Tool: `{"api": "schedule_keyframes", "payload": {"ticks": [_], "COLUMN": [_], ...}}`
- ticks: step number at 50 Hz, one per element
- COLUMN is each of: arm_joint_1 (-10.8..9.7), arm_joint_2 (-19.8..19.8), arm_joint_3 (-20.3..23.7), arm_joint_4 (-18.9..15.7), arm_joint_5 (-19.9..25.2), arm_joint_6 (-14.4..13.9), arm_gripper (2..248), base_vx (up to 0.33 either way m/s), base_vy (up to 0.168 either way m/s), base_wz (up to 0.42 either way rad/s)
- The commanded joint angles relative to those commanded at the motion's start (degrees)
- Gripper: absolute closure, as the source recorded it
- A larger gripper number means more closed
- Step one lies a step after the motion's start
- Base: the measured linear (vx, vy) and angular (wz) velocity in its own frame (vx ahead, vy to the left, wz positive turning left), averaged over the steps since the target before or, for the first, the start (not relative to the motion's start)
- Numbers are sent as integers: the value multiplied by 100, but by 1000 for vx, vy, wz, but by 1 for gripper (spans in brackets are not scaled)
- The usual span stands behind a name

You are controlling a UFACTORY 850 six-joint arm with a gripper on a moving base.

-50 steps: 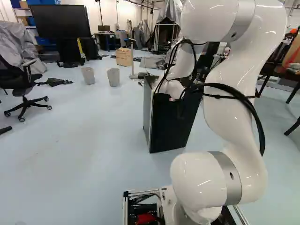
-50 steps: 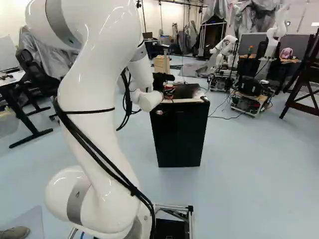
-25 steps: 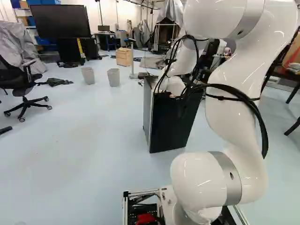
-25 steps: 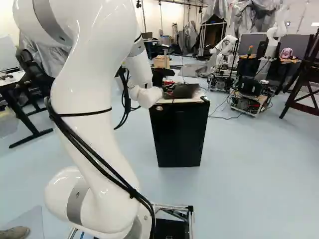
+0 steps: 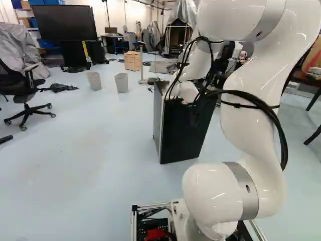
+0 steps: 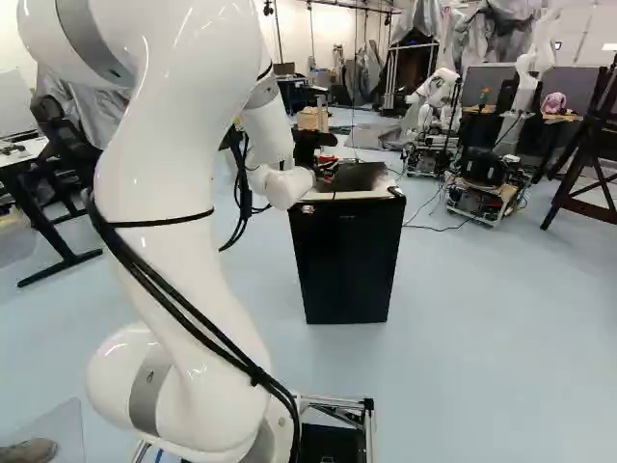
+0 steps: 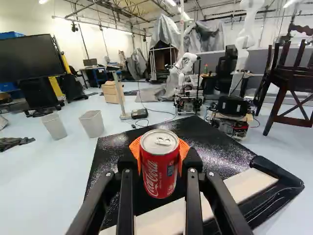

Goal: Grab a drink from the fridge

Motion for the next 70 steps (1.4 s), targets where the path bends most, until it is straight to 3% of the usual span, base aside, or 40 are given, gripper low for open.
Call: {"api": "schedule_keyframes", "payload": {"ticks": [35,70], "arm_joint_1": [104,308], "arm_joint_2": [687,2034], "arm_joint_3": [794,2352], "arm_joint_4": [-175,-517], "arm_joint_5": [-161,-478], "arm_joint_6": [0,0], "arm_gripper": [154,154], "base_vx": [0,0], "base_vy": [0,0], "base_wz": [0,0]}}
